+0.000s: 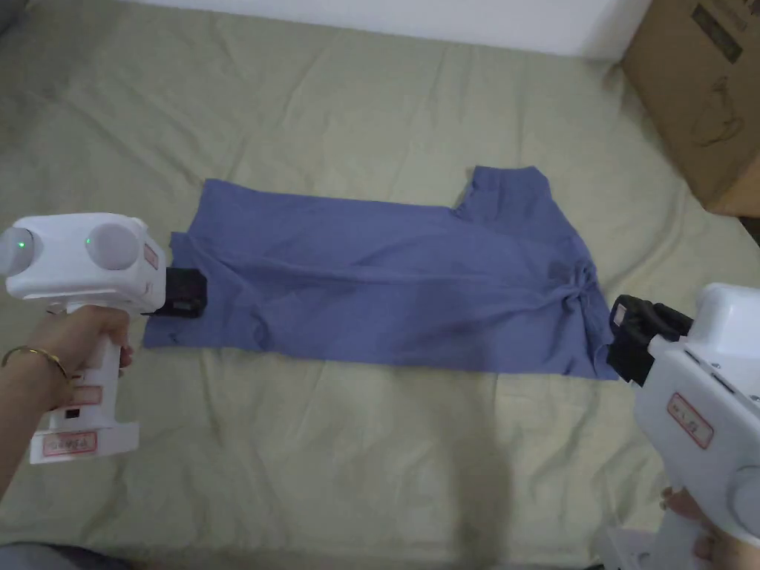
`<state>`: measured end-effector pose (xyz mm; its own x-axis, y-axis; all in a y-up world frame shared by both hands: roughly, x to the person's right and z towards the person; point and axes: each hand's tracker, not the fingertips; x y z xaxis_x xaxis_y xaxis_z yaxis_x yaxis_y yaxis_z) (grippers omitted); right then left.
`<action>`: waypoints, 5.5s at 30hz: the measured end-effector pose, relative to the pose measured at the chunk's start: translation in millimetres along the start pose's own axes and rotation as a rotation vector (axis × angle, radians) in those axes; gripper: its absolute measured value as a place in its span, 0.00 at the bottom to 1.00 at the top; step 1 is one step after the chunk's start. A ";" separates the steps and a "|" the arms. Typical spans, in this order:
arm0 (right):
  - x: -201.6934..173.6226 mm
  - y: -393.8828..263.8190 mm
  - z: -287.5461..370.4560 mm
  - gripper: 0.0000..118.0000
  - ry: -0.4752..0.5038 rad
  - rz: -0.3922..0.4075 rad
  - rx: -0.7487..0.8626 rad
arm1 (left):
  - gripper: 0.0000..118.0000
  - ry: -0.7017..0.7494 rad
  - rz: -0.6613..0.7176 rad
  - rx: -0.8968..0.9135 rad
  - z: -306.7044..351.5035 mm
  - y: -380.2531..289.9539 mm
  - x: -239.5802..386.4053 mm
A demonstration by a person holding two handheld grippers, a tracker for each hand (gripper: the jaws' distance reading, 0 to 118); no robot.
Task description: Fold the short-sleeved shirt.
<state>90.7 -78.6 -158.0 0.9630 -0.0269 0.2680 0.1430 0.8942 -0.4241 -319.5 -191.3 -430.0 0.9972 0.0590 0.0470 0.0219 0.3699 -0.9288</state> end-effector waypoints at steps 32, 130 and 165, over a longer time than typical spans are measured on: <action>77.8 -17.1 -217.9 0.95 -0.151 0.011 -0.729 | 0.03 -0.084 -0.032 0.130 37.0 -10.2 -2.8; -2.4 9.1 -94.5 0.00 -0.049 0.046 -0.064 | 0.58 0.010 0.052 -0.008 -72.0 70.6 -8.7; 66.0 -5.0 -313.8 0.19 -0.132 -0.080 -0.732 | 0.01 -0.105 -0.043 0.325 17.5 34.2 -6.1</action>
<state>225.2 -225.1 -409.6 0.9145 0.0151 0.4043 0.3714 0.3649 -0.8537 -326.1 -162.8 -455.6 0.9825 0.1259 0.1374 0.0232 0.6490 -0.7604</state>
